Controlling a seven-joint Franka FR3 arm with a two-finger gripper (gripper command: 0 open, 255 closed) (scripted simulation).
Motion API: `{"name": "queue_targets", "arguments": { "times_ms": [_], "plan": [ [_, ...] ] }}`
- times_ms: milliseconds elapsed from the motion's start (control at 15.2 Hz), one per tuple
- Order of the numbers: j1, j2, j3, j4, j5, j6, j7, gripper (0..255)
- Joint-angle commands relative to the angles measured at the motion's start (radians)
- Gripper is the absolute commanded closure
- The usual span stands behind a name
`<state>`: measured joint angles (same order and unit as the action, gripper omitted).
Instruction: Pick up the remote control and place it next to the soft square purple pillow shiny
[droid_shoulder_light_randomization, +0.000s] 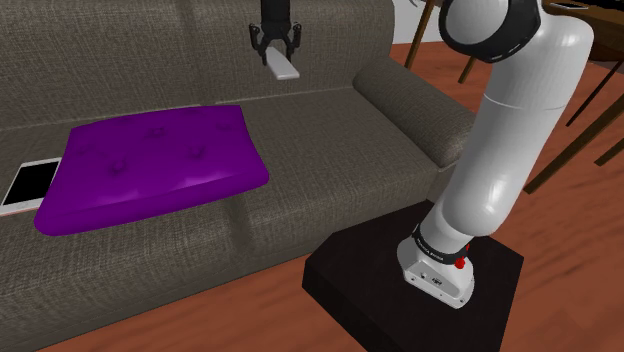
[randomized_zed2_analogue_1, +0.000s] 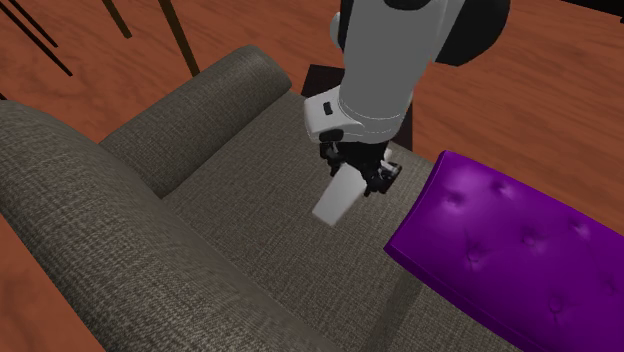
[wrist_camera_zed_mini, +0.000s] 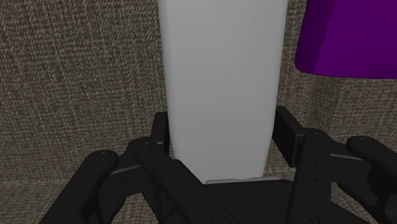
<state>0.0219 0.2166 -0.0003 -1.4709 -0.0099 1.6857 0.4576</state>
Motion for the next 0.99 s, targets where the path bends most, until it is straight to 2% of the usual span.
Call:
{"name": "queue_targets", "arguments": {
  "times_ms": [0, 66, 924],
  "plan": [
    [0.025, -0.005, 0.016, -0.01, -0.003, 0.005, 0.043, 255],
    [0.045, -0.003, 0.028, -0.007, -0.006, 0.003, 0.075, 255],
    [0.044, -0.004, 0.028, -0.183, -0.006, 0.179, 0.077, 255]
  ]
}}
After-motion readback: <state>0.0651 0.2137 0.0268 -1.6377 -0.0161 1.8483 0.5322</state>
